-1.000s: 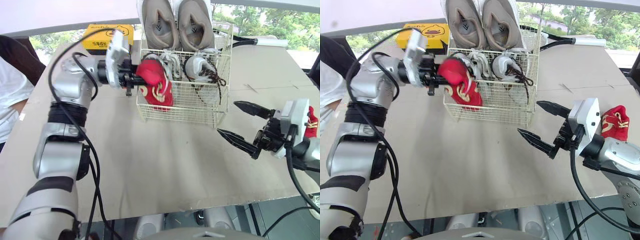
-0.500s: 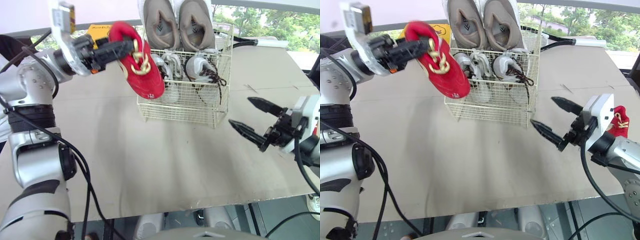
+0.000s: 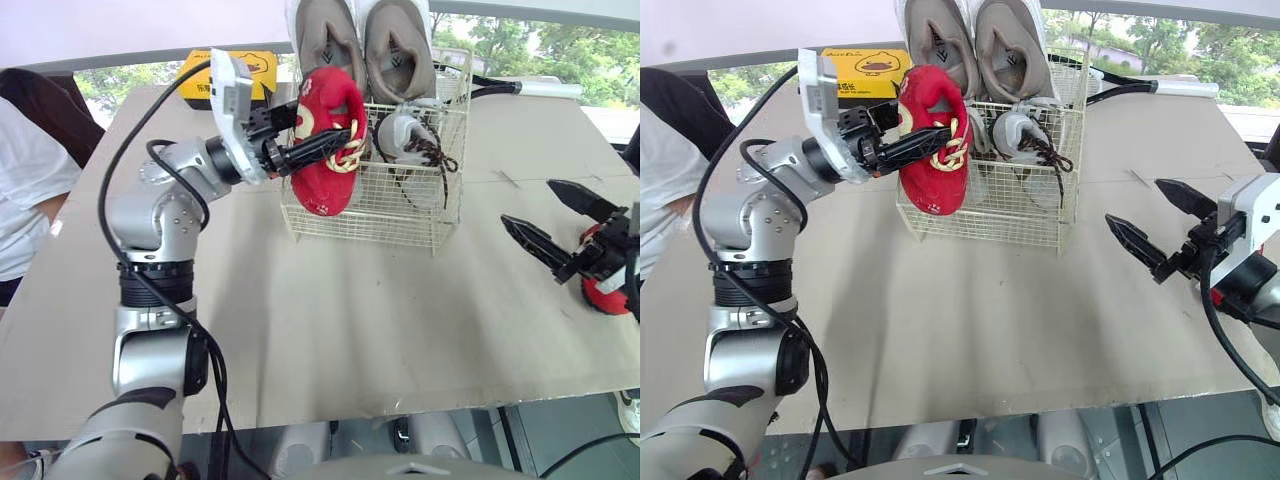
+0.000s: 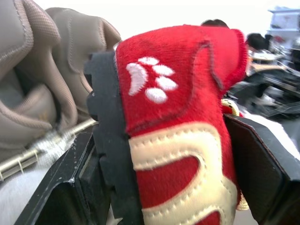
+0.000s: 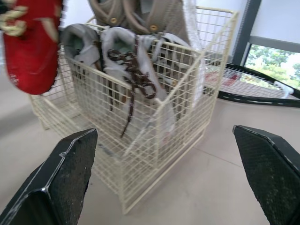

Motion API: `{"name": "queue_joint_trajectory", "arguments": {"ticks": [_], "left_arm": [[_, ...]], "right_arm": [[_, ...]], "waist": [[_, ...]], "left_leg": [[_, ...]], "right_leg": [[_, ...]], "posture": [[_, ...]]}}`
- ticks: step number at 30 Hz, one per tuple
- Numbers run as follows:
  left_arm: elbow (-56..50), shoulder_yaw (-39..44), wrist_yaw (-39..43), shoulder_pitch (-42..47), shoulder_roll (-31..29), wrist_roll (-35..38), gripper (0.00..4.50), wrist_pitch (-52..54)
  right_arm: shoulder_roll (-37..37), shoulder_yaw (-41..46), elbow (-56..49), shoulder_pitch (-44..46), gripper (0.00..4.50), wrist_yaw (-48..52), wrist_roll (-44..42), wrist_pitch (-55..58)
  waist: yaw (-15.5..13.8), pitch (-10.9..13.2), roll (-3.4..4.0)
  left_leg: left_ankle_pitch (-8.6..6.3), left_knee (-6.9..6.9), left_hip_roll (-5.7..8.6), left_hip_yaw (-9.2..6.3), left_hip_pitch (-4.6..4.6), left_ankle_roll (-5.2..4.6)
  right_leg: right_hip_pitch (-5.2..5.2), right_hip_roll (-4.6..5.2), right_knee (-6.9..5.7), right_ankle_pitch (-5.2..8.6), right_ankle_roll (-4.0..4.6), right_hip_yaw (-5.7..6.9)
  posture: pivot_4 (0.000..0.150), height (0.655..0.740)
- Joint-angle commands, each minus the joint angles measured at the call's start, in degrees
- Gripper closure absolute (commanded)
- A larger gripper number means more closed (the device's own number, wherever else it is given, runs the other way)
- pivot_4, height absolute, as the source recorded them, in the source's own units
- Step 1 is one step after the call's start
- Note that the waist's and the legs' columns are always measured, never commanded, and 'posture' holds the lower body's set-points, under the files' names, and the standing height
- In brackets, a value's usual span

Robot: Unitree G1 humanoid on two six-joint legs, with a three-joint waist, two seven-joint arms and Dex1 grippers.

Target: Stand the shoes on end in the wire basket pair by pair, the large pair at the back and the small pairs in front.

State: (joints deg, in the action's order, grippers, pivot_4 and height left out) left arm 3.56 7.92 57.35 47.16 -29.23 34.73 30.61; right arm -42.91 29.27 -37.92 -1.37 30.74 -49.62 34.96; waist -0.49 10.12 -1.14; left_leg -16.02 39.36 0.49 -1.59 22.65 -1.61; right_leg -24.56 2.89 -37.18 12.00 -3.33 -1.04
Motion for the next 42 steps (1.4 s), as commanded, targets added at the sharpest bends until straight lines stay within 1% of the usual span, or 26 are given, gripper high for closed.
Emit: {"name": "queue_joint_trajectory", "arguments": {"ticks": [1,4,9,10,11,12,13,15,16,19,22,24,27,28,29,30,35,37,39,42], "left_arm": [[3.26,0.46,0.5,2.63,0.42,-1.58,0.77,-5.04],[6.75,0.06,2.67,4.71,0.04,-2.48,0.77,-7.44],[11.36,-1.82,7.32,5.41,-0.81,-5.75,0.77,-13.25],[12.36,-1.89,8.05,5.56,-0.9,-5.86,1.27,-13.74],[13.08,-1.91,8.72,5.6,-0.98,-5.84,1.63,-13.88],[13.52,-2.11,9.54,5.22,-1.21,-6.04,2.06,-14.03],[13.64,-2.39,10.45,4.66,-1.47,-6.23,2.58,-14.31],[12.76,-2.97,12.95,2.54,-2.23,-6.74,3.41,-15.95],[12.17,-2.73,13.26,1.5,-2.44,-6.3,3.56,-15.48],[11.13,-2.04,12.7,-0.96,-3.33,-5.78,3.57,-14.41],[9.06,-1.47,13.03,-3.08,-5.04,-4.1,3.57,-10.97],[6.7,-2.26,15.07,-5.43,-7.27,-3.39,2.54,-8.78],[5.55,-1.55,11.97,-6.35,-7.73,-3.66,1.25,-7.69],[5.4,-1.43,11.55,-6.45,-8.0,-3.89,0.73,-7.45],[5.02,-1.37,11.39,-6.77,-8.53,-3.96,0.31,-6.82],[4.49,-1.25,11.28,-7.17,-9.01,-3.86,0.1,-6.21],[2.16,2.25,8.47,-7.86,-10.03,-0.38,0.1,-1.9],[1.0,5.62,5.2,-6.68,-9.05,3.71,0.1,1.92],[-1.59,8.74,1.7,-5.33,-7.55,9.78,0.1,7.08],[-7.66,10.78,-4.27,-3.87,-4.49,18.19,0.1,13.68]], "right_arm": [[-1.03,2.18,-3.92,-1.66,0.0,-0.46,-1.05,0.13],[-0.77,2.38,-5.31,-2.26,0.0,-1.81,-1.51,0.28],[-0.78,2.61,-5.92,-2.87,0.0,-2.51,-1.63,0.08],[-0.78,2.59,-6.11,-3.1,0.0,-2.6,-1.55,0.01],[-0.78,2.61,-6.24,-3.3,0.0,-2.67,-1.53,-0.06],[-0.76,2.74,-6.33,-3.53,0.0,-2.77,-1.59,-0.1],[-0.74,2.9,-6.41,-3.74,0.0,-2.84,-1.66,-0.16],[-0.61,3.05,-6.76,-4.18,0.0,-3.06,-1.79,-0.25],[-0.51,3.08,-6.92,-4.37,0.0,-3.21,-1.87,-0.28],[-0.33,3.0,-7.18,-4.86,0.0,-3.39,-1.96,-0.47],[-0.31,2.56,-6.99,-4.91,0.0,-3.33,-1.87,-0.66],[-0.33,1.95,-6.64,-4.64,0.0,-3.14,-1.57,-0.84],[-0.4,1.29,-6.06,-4.23,0.0,-2.67,-1.38,-1.03],[-0.43,1.15,-5.9,-4.13,0.0,-2.52,-1.34,-1.05],[-0.49,1.06,-5.65,-4.11,0.0,-2.27,-1.19,-1.1],[-0.58,1.11,-5.39,-4.18,0.0,-1.96,-0.99,-1.19],[-1.99,2.58,-3.35,-5.89,0.0,-0.05,1.33,-1.08],[-3.39,3.95,-1.18,-6.67,0.0,-0.38,2.38,0.69],[-5.15,4.77,2.8,-6.21,0.0,-3.25,4.01,4.01],[-7.46,5.15,9.46,-5.41,0.0,-5.81,9.23,5.73]], "waist": [[0.03,0.0,0.0],[-0.1,0.0,-0.01],[-0.12,0.0,0.0],[-0.13,0.0,0.0],[-0.13,0.0,0.0],[-0.11,0.0,0.0],[-0.09,0.0,0.0],[-0.01,0.0,0.0],[0.08,0.0,0.0],[0.64,0.0,-0.01],[1.49,0.0,0.0],[2.13,-0.01,0.01],[2.33,-0.02,0.04],[2.2,-0.02,0.03],[1.9,-0.02,0.03],[1.77,-0.02,0.03],[1.12,-0.02,0.03],[0.9,-0.02,0.0],[0.87,-0.03,-0.01],[0.61,-0.04,-0.04]], "left_leg": [[0.0,0.0,0.01,-0.01,0.0,0.0],[0.0,0.04,0.04,-0.02,0.03,0.0],[-0.01,0.04,0.09,0.0,0.04,-0.01],[-0.01,0.04,0.09,-0.01,0.04,-0.01],[-0.01,0.04,0.09,-0.02,0.04,-0.01],[-0.01,0.04,0.08,-0.02,0.04,-0.01],[-0.01,0.04,0.08,-0.03,0.04,-0.01],[-0.01,0.04,0.08,-0.03,0.04,-0.02],[-0.01,0.04,0.08,-0.02,0.04,-0.02],[-0.01,0.04,0.01,-0.02,0.04,-0.02],[-0.02,0.0,-0.04,-0.02,0.05,-0.03],[-0.06,-0.05,-0.11,0.04,0.01,-0.09],[-0.09,-0.1,-0.17,0.01,-0.04,-0.14],[-0.09,-0.09,-0.17,-0.02,-0.02,-0.14],[-0.08,-0.07,-0.18,-0.03,-0.01,-0.14],[-0.08,-0.02,-0.17,-0.03,0.0,-0.14],[-0.08,0.02,-0.15,0.02,-0.01,-0.14],[-0.08,0.04,-0.15,0.0,0.01,-0.14],[-0.08,0.07,-0.15,-0.04,0.05,-0.14],[-0.08,0.12,-0.11,-0.04,0.11,-0.14]], "right_leg": [[0.0,-0.01,0.0,0.0,0.0,0.02],[0.0,0.0,0.0,0.0,0.0,0.04],[0.0,0.01,0.02,0.0,0.0,0.02],[0.0,0.01,0.02,0.0,-0.01,0.02],[0.0,0.0,0.02,0.0,0.0,0.04],[0.0,0.0,0.02,0.0,0.0,0.04],[0.0,0.0,0.02,0.0,0.0,0.05],[0.0,0.0,0.02,0.0,-0.01,0.04],[0.0,0.0,0.02,0.0,-0.01,0.04],[0.0,0.0,0.06,0.0,-0.01,0.02],[-0.01,-0.01,0.1,0.01,-0.01,0.02],[-0.02,-0.05,0.11,0.01,-0.02,-0.04],[-0.02,-0.08,0.11,0.01,-0.02,-0.05],[-0.02,-0.09,0.12,0.01,-0.02,-0.02],[-0.01,-0.08,0.1,0.01,-0.02,-0.01],[-0.01,-0.08,0.09,0.01,-0.02,-0.01],[0.0,-0.06,0.06,0.01,-0.02,-0.07],[0.0,-0.05,0.06,0.01,-0.02,-0.05],[0.0,-0.02,0.06,0.01,-0.02,-0.01],[0.01,0.08,0.07,0.0,-0.02,0.0]], "posture": [[0.15,0.74],[0.15,0.74],[0.15,0.74],[0.15,0.74],[0.15,0.74],[0.15,0.74],[0.15,0.74],[0.15,0.74],[0.15,0.74],[0.15,0.74],[0.15,0.74],[0.15,0.74],[0.15,0.74],[0.15,0.74],[0.15,0.74],[0.15,0.74],[0.15,0.74],[0.15,0.74],[0.15,0.74],[0.15,0.74]]}}
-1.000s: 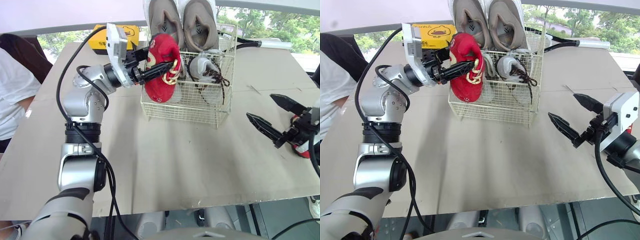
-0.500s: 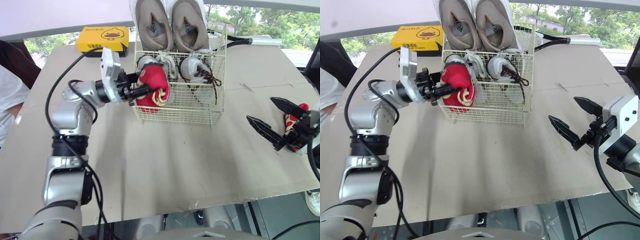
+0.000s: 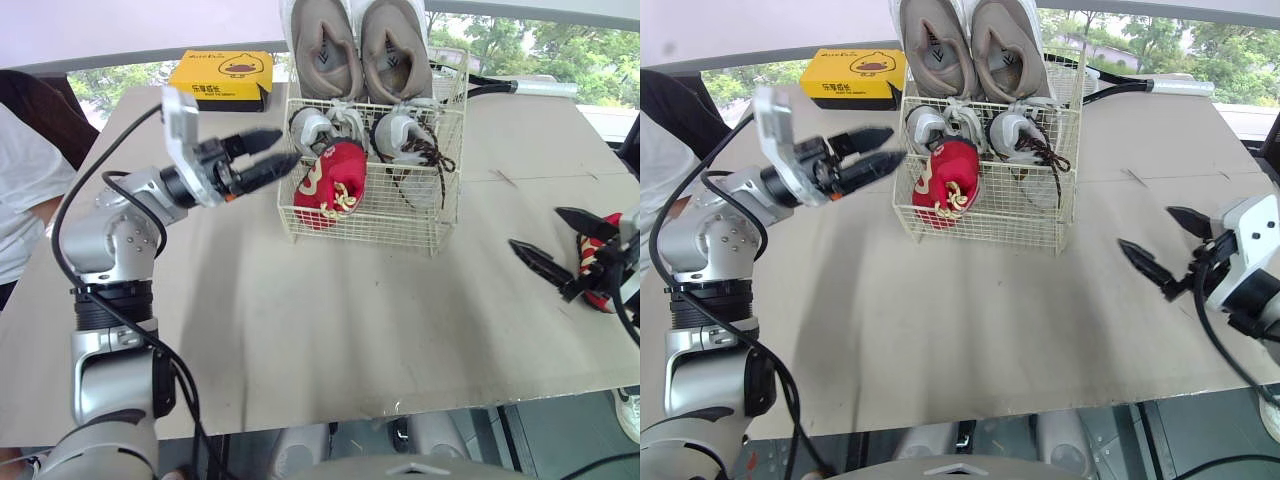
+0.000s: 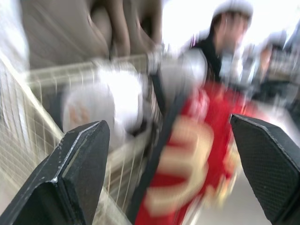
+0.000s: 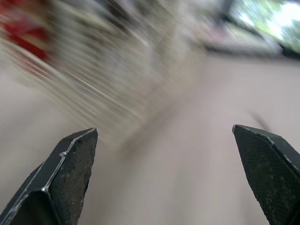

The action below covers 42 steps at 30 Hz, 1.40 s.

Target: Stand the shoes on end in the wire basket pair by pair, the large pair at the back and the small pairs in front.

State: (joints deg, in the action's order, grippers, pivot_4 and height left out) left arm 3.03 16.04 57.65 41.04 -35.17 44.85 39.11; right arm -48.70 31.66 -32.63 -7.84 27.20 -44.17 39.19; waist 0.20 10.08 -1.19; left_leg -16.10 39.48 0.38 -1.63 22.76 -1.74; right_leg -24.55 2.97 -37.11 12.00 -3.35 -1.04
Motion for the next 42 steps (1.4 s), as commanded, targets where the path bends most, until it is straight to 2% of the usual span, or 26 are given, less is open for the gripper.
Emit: {"name": "queue_joint_trajectory", "arguments": {"ticks": [1,5,9,15,18,20,21,23,25,26,30,32,34,36,39,42], "left_arm": [[-10.0,2.47,-5.71,2.36,2.05,11.71,0.1,7.95],[-24.41,-2.89,-4.4,-2.11,0.33,20.82,0.1,16.06],[-33.75,-7.73,1.43,-9.82,-4.16,17.87,0.1,13.54],[-35.77,-9.19,1.84,-13.42,-5.1,17.41,0.1,11.33],[-35.2,-9.87,2.86,-14.13,-5.81,16.5,0.0,10.23],[-35.32,-9.97,3.28,-14.78,-6.29,16.33,0.0,9.85],[-35.32,-9.89,3.22,-15.03,-6.44,16.52,0.0,9.91],[-35.43,-9.75,2.94,-15.52,-6.72,16.8,0.0,9.8],[-35.59,-9.61,3.15,-16.74,-7.39,16.31,0.0,9.31],[-35.63,-9.56,3.08,-17.48,-7.63,16.01,0.0,9.16],[-36.13,-9.37,3.36,-21.35,-7.66,14.07,0.0,6.75],[-36.68,-7.93,1.45,-25.54,-6.59,14.02,0.0,5.59],[-37.45,-7.34,0.76,-29.81,-5.65,11.09,0.0,2.03],[-37.67,-6.83,-0.25,-33.44,-4.89,9.23,0.0,-0.03],[-37.94,-6.31,3.42,-38.52,-3.82,8.04,0.0,-4.95],[-36.83,-4.4,0.71,-39.63,-3.49,13.18,0.0,-2.0]], "right_arm": [[-2.23,3.01,6.43,1.9,0.0,-2.59,4.52,2.04],[-7.82,1.34,17.25,7.93,0.0,-5.9,7.55,11.36],[-12.48,-3.48,30.62,16.02,0.0,-4.19,8.38,20.43],[-13.94,-15.51,48.4,25.91,0.0,1.34,14.95,21.41],[-12.47,-20.35,56.35,30.83,0.83,3.59,18.98,17.32],[-12.03,-21.17,58.92,32.58,1.8,4.47,20.04,15.82],[-11.97,-21.18,59.46,32.9,2.13,4.64,20.52,15.27],[-12.11,-20.33,59.02,32.47,3.29,5.33,20.73,14.69],[-12.28,-14.66,52.12,27.94,4.24,6.05,19.03,13.11],[-11.19,-9.68,46.51,25.09,4.42,6.86,16.79,12.16],[-1.48,6.58,19.55,17.34,4.42,8.22,3.69,11.63],[6.65,8.59,5.99,18.04,4.42,3.81,-4.61,9.48],[14.59,6.28,-2.83,21.42,4.42,-3.03,-7.14,5.14],[19.86,-0.41,-7.57,25.19,4.42,-7.45,-4.87,2.14],[26.17,-13.8,-7.61,29.13,4.42,-11.03,6.17,-5.09],[31.95,-24.58,-2.55,30.54,4.42,-13.77,19.25,-16.58]], "waist": [[-0.08,0.0,0.0],[0.64,-0.03,0.1],[0.89,-0.08,0.18],[0.6,-0.09,0.2],[0.72,-0.09,0.19],[0.7,-0.09,0.16],[0.66,-0.08,0.15],[0.47,-0.11,0.1],[0.37,-0.13,0.02],[0.23,-0.13,0.02],[0.72,-0.11,0.13],[1.21,-0.09,0.25],[1.99,-0.09,0.26],[1.88,-0.07,0.26],[1.83,-0.1,0.21],[1.03,-0.12,0.17]], "left_leg": [[0.0,0.0,0.03,0.02,0.0,0.0],[0.01,-0.02,0.03,0.09,-0.05,0.01],[0.0,-0.2,0.01,0.46,-0.32,0.01],[0.0,-0.14,-0.01,0.87,-0.35,0.0],[-0.01,-0.06,0.01,1.11,-0.41,-0.03],[-0.05,-0.05,0.01,1.19,-0.56,-0.09],[-0.08,-0.05,0.01,1.17,-0.71,-0.14],[-0.17,-0.06,-0.03,1.15,-0.98,-0.3],[-0.2,-0.05,-0.08,1.14,-0.96,-0.34],[-0.21,-0.05,-0.08,1.12,-0.94,-0.36],[-0.24,-0.12,-0.12,0.88,-0.94,-0.4],[-0.25,-0.2,-0.21,0.92,-0.99,-0.39],[-0.26,-0.29,-0.4,0.98,-1.08,-0.38],[-0.26,-0.28,-0.48,0.95,-1.06,-0.36],[-0.26,-0.26,-0.48,1.05,-1.11,-0.35],[-0.25,-0.2,-0.44,1.04,-1.04,-0.34]], "right_leg": [[0.0,0.03,0.0,0.0,0.0,-0.01],[-0.01,0.01,-0.02,0.0,0.0,-0.09],[0.0,-0.07,-0.02,0.01,0.01,-0.48],[0.02,-0.3,-0.04,0.01,0.04,-0.53],[0.08,-0.28,0.02,0.0,0.03,-0.73],[0.24,-0.28,0.12,-0.01,0.02,-0.8],[0.43,-0.28,0.22,0.0,0.02,-0.79],[0.83,-0.27,0.36,0.01,0.01,-0.75],[0.85,-0.21,0.42,0.01,0.0,-0.76],[0.86,-0.19,0.46,0.01,0.0,-0.76],[0.78,-0.18,0.35,0.05,-0.09,-0.78],[0.69,-0.26,0.29,0.06,-0.11,-0.92],[0.69,-0.36,0.28,0.06,-0.11,-0.97],[0.63,-0.46,0.24,0.06,-0.09,-0.93],[0.64,-0.45,0.26,0.04,-0.03,-0.98],[0.59,-0.37,0.27,0.12,0.13,-0.93]], "posture": [[0.15,0.74],[0.15,0.74],[0.15,0.74],[0.15,0.74],[0.15,0.74],[0.15,0.74],[0.15,0.74],[0.15,0.74],[0.15,0.74],[0.15,0.74],[0.15,0.74],[0.15,0.74],[0.15,0.74],[0.15,0.74],[0.15,0.74],[0.15,0.74]]}}
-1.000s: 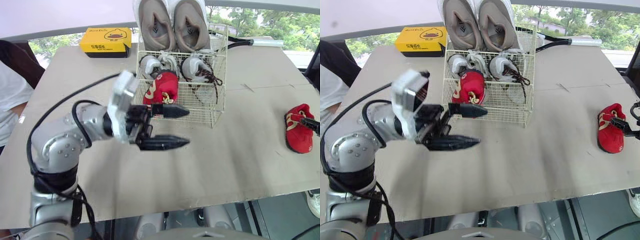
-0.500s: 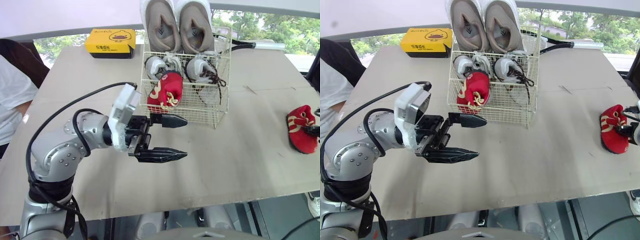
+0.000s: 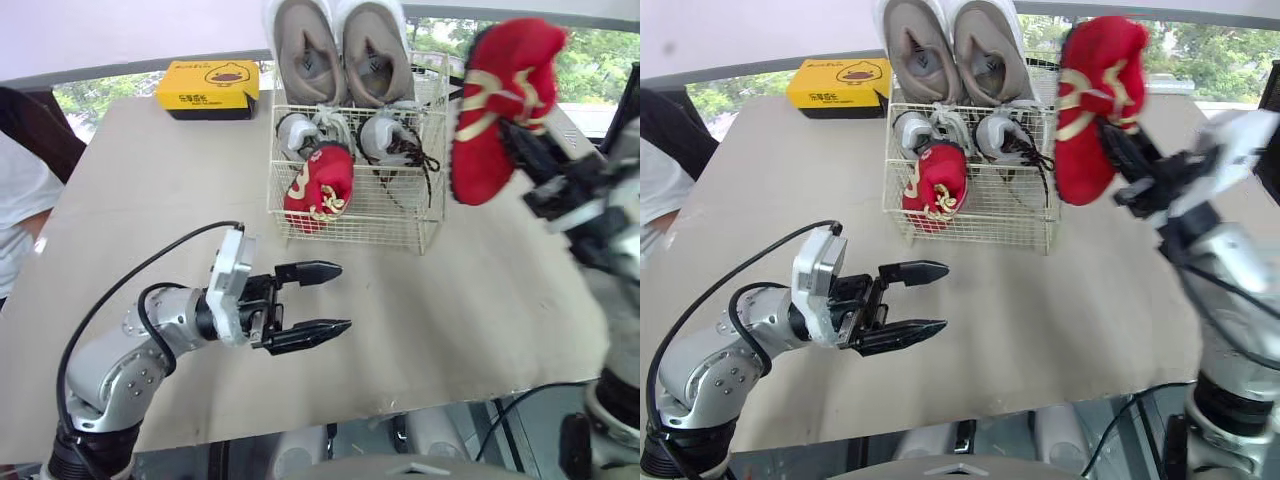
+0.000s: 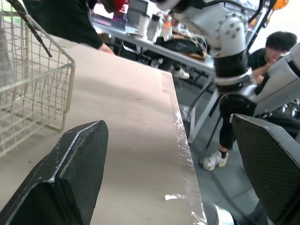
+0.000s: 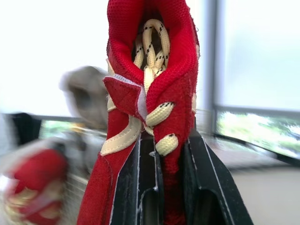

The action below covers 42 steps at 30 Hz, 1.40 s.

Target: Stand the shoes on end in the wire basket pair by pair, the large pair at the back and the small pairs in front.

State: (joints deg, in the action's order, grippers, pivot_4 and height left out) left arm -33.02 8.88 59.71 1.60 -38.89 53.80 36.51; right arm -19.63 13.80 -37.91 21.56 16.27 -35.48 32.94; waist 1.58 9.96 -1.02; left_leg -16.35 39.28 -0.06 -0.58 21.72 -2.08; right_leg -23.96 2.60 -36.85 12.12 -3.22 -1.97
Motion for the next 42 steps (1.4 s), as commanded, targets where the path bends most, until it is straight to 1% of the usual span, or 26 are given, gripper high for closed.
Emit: {"name": "queue_joint_trajectory", "arguments": {"ticks": [1,3,4,7,10,13,16,17,20,21,22,25,26,29,31,34,36,38,41,42], "left_arm": [[-0.8,3.42,-1.04,-0.92,0.42,4.82,0.0,0.09],[-0.87,5.3,-1.85,-2.66,1.17,5.59,0.0,-0.95],[-1.06,6.18,-1.71,-4.09,1.7,4.71,0.0,-2.48],[-0.97,8.42,-1.86,-7.74,3.23,2.65,0.0,-6.04],[-0.19,9.88,-2.91,-8.88,4.07,1.62,0.0,-8.19],[2.05,11.64,-5.07,-8.34,4.76,0.15,0.0,-10.0],[10.35,14.31,2.59,-12.16,5.62,-2.52,0.0,-16.15],[11.76,14.6,3.89,-12.58,5.64,-2.9,0.0,-17.26],[12.02,14.21,3.0,-11.45,5.55,-2.76,0.0,-17.34],[12.03,13.97,2.56,-10.97,5.52,-2.72,0.0,-17.17],[12.1,13.67,2.32,-10.61,5.42,-2.7,0.0,-16.86],[12.3,12.42,1.52,-9.12,5.44,-3.04,0.0,-16.01],[12.39,12.06,1.35,-8.68,5.49,-3.03,0.0,-15.74],[12.96,10.81,1.19,-7.74,5.15,-3.34,0.0,-14.93],[13.34,9.54,1.88,-7.95,4.25,-5.03,0.0,-15.05],[13.79,7.99,1.96,-8.98,1.57,-7.99,0.0,-13.73],[13.99,7.59,2.92,-10.15,-0.6,-9.6,0.0,-13.33],[13.91,7.73,3.59,-11.31,-2.81,-10.24,0.0,-12.37],[14.53,8.02,4.35,-12.71,-5.03,-11.01,0.0,-11.53],[14.98,8.32,4.8,-12.7,-5.27,-9.9,0.0,-10.51]], "right_arm": [[4.1,-10.62,5.1,0.95,4.42,-2.66,15.16,-15.06],[7.21,-15.72,10.61,0.7,4.42,-4.13,22.99,-24.53],[8.35,-17.98,14.08,0.45,4.42,-4.98,26.97,-29.75],[11.45,-21.31,22.49,-0.45,4.42,-7.35,33.68,-39.43],[12.38,-22.46,27.86,-1.91,4.42,-8.69,37.47,-45.64],[13.5,-23.69,34.5,-5.33,4.42,-10.48,40.66,-51.77],[13.87,-24.62,37.75,-8.99,4.42,-7.55,38.35,-53.72],[13.98,-24.58,38.15,-10.17,4.09,-6.38,36.74,-53.95],[13.07,-24.19,37.16,-12.36,2.85,-4.08,34.94,-54.62],[12.58,-23.96,35.5,-13.31,2.26,-2.98,33.65,-53.48],[11.88,-23.76,33.76,-14.23,1.89,-1.96,32.73,-52.41],[9.43,-22.76,27.87,-16.74,0.37,1.09,29.28,-47.47],[8.09,-22.25,25.6,-17.43,0.04,1.87,28.82,-45.81],[4.16,-20.22,18.57,-19.65,0.04,3.98,26.22,-40.23],[0.85,-18.28,12.91,-21.85,0.04,5.96,22.9,-36.09],[-7.54,-13.54,4.42,-28.83,0.04,12.68,15.02,-29.49],[-13.62,-7.04,1.3,-35.07,0.04,17.55,9.68,-26.33],[-19.21,1.24,1.03,-41.75,0.04,23.58,5.75,-25.03],[-24.16,12.92,3.63,-48.79,0.04,30.68,1.62,-23.77],[-25.02,15.88,4.91,-50.0,0.04,32.26,0.8,-23.4]], "waist": [[-0.56,0.0,0.0],[-0.61,0.01,0.01],[-0.61,0.0,0.01],[-0.59,0.01,0.01],[-0.62,0.0,0.0],[-0.71,-0.09,-0.07],[-0.38,-0.17,-0.1],[-0.33,-0.17,-0.11],[-0.71,-0.25,-0.27],[-0.75,-0.28,-0.32],[-0.81,-0.3,-0.36],[-0.76,-0.31,-0.37],[-0.75,-0.31,-0.37],[-0.84,-0.28,-0.32],[-0.84,-0.27,-0.31],[-0.9,-0.21,-0.21],[-1.02,-0.21,-0.2],[-1.0,-0.19,-0.2],[-0.87,-0.17,-0.19],[-0.85,-0.17,-0.19]], "left_leg": [[0.0,0.01,0.02,0.01,0.03,0.0],[0.0,0.0,0.04,0.07,0.04,0.0],[0.01,-0.03,0.04,0.12,0.05,0.02],[0.15,-0.1,0.04,0.16,0.17,0.29],[0.15,-0.16,0.04,0.16,0.17,0.3],[0.04,-0.16,0.03,0.12,0.08,0.11],[0.03,-0.16,0.03,0.15,-0.2,0.09],[0.03,-0.16,0.03,0.23,-0.26,0.09],[0.03,-0.14,0.02,0.2,-0.29,0.07],[0.03,-0.11,0.01,0.17,-0.29,0.07],[0.03,-0.09,0.01,0.16,-0.29,0.07],[0.03,-0.08,0.01,0.15,-0.32,0.07],[0.03,-0.08,0.01,0.15,-0.33,0.06],[0.03,-0.09,0.0,0.13,-0.33,0.06],[0.02,-0.11,-0.01,0.12,-0.29,0.06],[0.01,-0.13,0.0,0.09,-0.14,0.04],[0.0,-0.14,-0.01,0.04,-0.07,0.01],[-0.04,-0.15,-0.01,0.03,-0.05,-0.04],[-0.05,-0.14,-0.05,0.09,-0.02,-0.06],[-0.05,-0.14,-0.06,0.12,-0.02,-0.07]], "right_leg": [[-0.04,0.02,0.01,0.0,0.0,-0.01],[-0.07,0.05,0.02,-0.02,-0.03,-0.02],[-0.11,0.07,0.04,-0.03,-0.06,-0.03],[-0.28,0.08,0.03,-0.08,-0.14,-0.05],[-0.33,0.08,0.02,-0.08,-0.13,-0.04],[-0.24,0.08,0.01,0.04,0.12,-0.03],[0.05,0.07,0.02,0.03,0.19,-0.05],[0.07,0.06,0.02,0.02,0.21,-0.13],[0.14,0.06,0.03,0.03,0.21,-0.11],[0.17,0.06,0.04,0.03,0.21,-0.1],[0.19,0.06,0.04,0.03,0.21,-0.1],[0.25,0.08,0.04,0.03,0.21,-0.1],[0.24,0.07,0.04,0.02,0.21,-0.11],[0.24,0.07,0.04,0.02,0.21,-0.08],[0.22,0.07,0.07,0.03,0.21,-0.06],[0.1,0.07,0.1,0.04,0.19,-0.02],[0.08,0.06,0.13,0.04,0.18,0.04],[0.08,0.08,0.18,0.05,0.16,0.08],[0.1,0.08,0.31,0.06,0.14,0.08],[0.1,0.08,0.33,0.09,0.09,0.06]], "posture": [[0.15,0.74],[0.15,0.74],[0.15,0.74],[0.15,0.74],[0.15,0.74],[0.15,0.74],[0.15,0.74],[0.15,0.74],[0.15,0.74],[0.15,0.74],[0.15,0.74],[0.15,0.74],[0.15,0.74],[0.15,0.74],[0.15,0.74],[0.15,0.74],[0.15,0.74],[0.15,0.74],[0.15,0.74],[0.15,0.74]]}}
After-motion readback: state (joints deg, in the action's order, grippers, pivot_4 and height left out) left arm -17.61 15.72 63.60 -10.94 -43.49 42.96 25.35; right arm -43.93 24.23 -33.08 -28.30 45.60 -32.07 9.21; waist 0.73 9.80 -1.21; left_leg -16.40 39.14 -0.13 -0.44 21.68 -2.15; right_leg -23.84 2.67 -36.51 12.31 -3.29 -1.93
